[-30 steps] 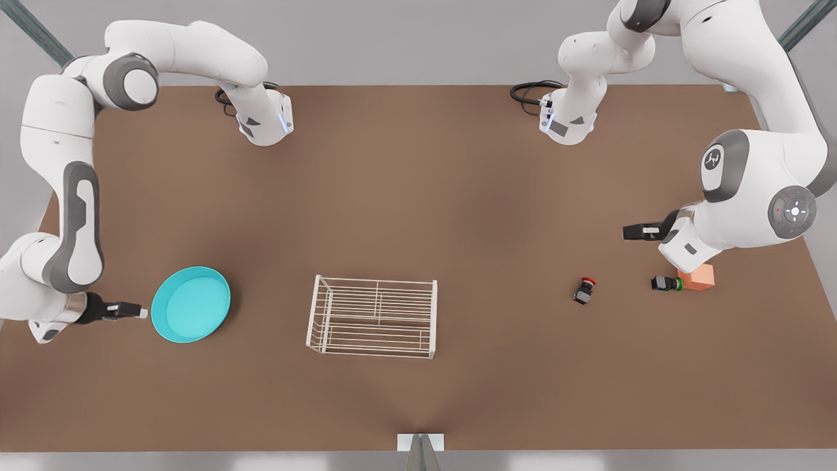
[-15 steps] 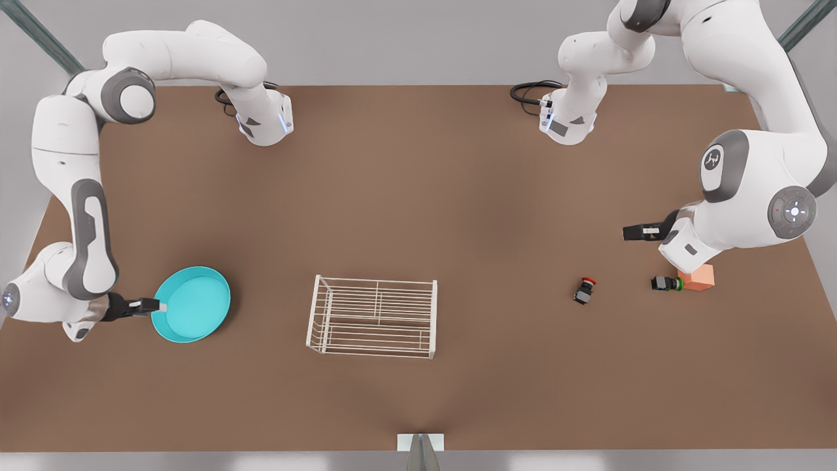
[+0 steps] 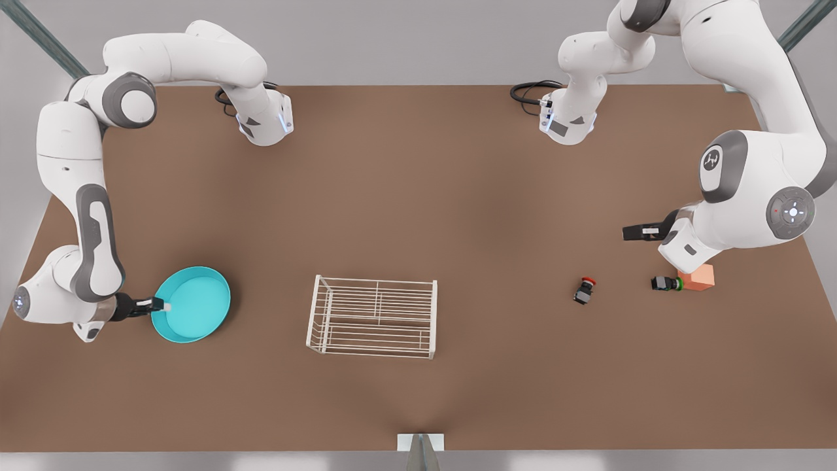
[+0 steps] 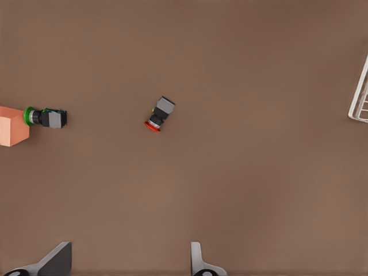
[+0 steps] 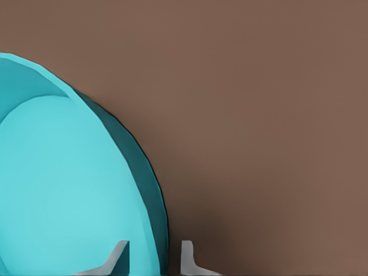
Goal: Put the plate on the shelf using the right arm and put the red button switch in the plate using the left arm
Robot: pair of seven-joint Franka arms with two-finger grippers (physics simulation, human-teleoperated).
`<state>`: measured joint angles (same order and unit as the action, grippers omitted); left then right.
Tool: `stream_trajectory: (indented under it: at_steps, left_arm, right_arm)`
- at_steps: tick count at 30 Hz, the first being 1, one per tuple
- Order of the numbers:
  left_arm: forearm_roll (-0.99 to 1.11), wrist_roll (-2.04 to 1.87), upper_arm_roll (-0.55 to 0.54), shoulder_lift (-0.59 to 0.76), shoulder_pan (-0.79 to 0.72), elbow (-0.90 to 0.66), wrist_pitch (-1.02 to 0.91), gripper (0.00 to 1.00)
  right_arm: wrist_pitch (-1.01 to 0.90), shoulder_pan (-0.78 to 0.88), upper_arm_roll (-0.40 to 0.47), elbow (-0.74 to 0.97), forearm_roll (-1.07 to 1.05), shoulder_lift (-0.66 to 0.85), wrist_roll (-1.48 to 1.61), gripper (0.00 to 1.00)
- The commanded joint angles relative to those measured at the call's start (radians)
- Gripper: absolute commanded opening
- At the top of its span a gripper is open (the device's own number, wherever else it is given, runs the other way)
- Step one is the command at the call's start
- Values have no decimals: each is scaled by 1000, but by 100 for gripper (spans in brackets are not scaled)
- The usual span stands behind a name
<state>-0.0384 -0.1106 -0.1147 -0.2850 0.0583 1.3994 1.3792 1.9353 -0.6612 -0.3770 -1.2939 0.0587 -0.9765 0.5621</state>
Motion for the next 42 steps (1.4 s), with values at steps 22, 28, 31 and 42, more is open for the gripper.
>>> stream_trajectory:
  at_steps: [22,28,31,42]
  left_arm:
    - [5,-4,0,3,0,6,0,100]
    - [5,-4,0,3,0,6,1,100]
    - [5,-4,0,3,0,6,0,100]
    - [32,206,-14,107,-104,178,167,100]
  right_arm:
    - [-174,18,-89,2,-43,154,67,24]
    - [-275,57,-169,-10,-74,240,50,25]
    - [-279,117,-168,-10,-83,274,33,25]
    - [-331,448,39,5,-266,349,-180,25]
